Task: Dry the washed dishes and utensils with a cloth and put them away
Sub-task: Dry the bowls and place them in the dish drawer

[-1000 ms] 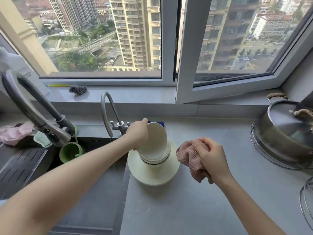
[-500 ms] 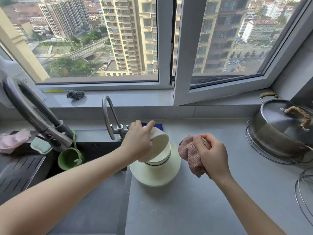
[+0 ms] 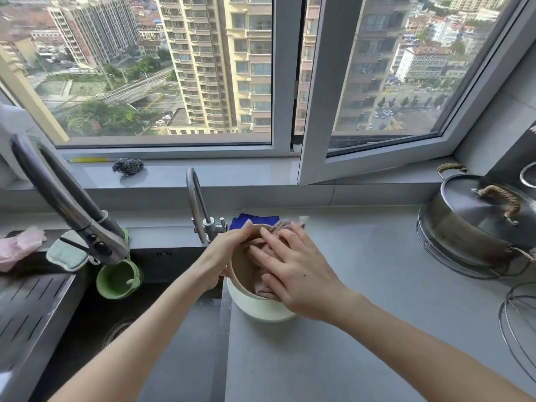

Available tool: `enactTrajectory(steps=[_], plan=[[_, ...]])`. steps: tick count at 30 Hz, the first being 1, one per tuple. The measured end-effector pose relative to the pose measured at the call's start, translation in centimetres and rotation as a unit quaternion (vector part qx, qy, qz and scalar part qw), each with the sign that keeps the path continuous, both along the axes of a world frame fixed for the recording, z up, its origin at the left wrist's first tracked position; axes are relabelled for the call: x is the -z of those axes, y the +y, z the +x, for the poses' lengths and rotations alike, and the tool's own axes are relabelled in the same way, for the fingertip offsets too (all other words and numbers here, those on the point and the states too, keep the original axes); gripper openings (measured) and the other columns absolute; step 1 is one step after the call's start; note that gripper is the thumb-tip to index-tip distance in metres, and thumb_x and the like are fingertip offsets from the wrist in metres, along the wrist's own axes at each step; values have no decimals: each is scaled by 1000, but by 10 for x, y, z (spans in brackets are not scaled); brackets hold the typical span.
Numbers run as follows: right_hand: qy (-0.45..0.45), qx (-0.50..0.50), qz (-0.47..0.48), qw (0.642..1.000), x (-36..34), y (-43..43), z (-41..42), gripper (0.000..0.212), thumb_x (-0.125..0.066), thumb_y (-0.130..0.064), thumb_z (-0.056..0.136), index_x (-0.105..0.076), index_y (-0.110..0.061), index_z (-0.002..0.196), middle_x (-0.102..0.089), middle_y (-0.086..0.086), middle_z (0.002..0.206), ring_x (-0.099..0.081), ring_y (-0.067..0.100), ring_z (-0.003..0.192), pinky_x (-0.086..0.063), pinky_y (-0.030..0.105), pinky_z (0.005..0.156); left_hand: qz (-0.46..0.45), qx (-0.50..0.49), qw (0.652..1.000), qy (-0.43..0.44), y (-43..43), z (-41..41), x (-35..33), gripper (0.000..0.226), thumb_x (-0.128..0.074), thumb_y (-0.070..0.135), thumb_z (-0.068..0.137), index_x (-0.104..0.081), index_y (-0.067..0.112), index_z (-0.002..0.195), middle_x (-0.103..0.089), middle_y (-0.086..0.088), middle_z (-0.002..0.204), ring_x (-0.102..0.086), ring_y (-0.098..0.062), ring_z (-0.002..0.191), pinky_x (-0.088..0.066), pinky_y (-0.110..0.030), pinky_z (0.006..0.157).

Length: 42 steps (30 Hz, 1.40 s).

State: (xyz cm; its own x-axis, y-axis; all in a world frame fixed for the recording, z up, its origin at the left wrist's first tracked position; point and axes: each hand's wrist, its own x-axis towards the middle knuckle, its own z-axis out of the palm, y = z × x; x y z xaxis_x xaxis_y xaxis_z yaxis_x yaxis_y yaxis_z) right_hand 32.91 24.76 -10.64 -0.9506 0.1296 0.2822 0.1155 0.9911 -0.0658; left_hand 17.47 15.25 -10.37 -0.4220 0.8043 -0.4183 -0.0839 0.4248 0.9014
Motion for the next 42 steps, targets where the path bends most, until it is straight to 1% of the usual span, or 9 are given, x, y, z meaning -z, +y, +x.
enactTrajectory(steps=[5,9,18,20,25,29,33,38,42], plan=[[-129,-123,102,979,-2,4,3,55,-25,-45,100,-44,-15,142,-34,20,151,-29,34,140,-8,50,117,61,26,998,5,-13,5,-2,60,-51,71,75,-68,29,113,-68,-5,117,-63,-23,112,-43,-60,98],[-204,-122,32,971,-10,-5,14,75,-19,-63,94,-29,-13,149,-30,20,153,-17,32,146,-1,44,120,65,-72,995,34,-14,15,-4,45,-58,54,84,-72,12,76,-72,-7,78,-68,-22,76,-52,-37,74],[-147,24,-434,888,-23,-60,11,82,-40,-54,84,1,-37,152,-12,-19,158,-4,0,145,-10,31,120,123,-180,968,-122,-15,28,2,57,-75,50,68,-71,-5,84,-66,-23,83,-63,-32,78,-52,-46,80],[-122,-4,-382,916,-26,-68,17,83,-49,-46,85,-2,-34,152,-22,-18,156,-17,4,144,-23,35,116,118,-150,973,-129,-18,23,1,90,-81,62,50,-64,-13,97,-60,-26,91,-59,-37,83,-48,-51,87],[-132,-179,-18,975,-22,-38,49,42,-58,-18,86,-55,-22,128,-62,-5,106,-56,22,103,-39,34,98,7,106,988,-108,-23,12,-12,44,-60,50,73,-75,17,96,-72,-13,105,-66,-30,102,-41,-49,104],[-107,-239,68,963,-23,-20,51,21,-47,-10,91,-67,-16,96,-66,0,88,-62,26,84,-47,39,85,-35,258,958,-119,-11,11,-27,39,-55,50,80,-75,22,99,-67,-11,117,-61,-31,113,-35,-52,108],[-58,-200,117,971,-7,-18,66,23,-47,-6,91,-69,-12,94,-67,4,82,-61,26,72,-51,37,73,-37,225,973,-34,-15,24,-27,48,-61,56,72,-71,23,106,-71,-6,110,-64,-28,108,-43,-50,103],[63,-70,29,995,16,-38,72,19,-58,-10,88,-69,-8,103,-69,9,86,-64,29,74,-53,38,70,220,-35,975,9,-32,83,-1,43,-56,48,77,-67,23,110,-70,1,107,-62,-18,107,-47,-38,96],[73,-53,-76,993,15,-61,67,38,-32,-17,97,-55,-12,127,-69,11,106,-65,32,91,-51,42,83,152,-9,987,-48,-25,62,-3,42,-62,43,79,-70,11,105,-70,-15,106,-64,-29,103,-48,-45,94]])
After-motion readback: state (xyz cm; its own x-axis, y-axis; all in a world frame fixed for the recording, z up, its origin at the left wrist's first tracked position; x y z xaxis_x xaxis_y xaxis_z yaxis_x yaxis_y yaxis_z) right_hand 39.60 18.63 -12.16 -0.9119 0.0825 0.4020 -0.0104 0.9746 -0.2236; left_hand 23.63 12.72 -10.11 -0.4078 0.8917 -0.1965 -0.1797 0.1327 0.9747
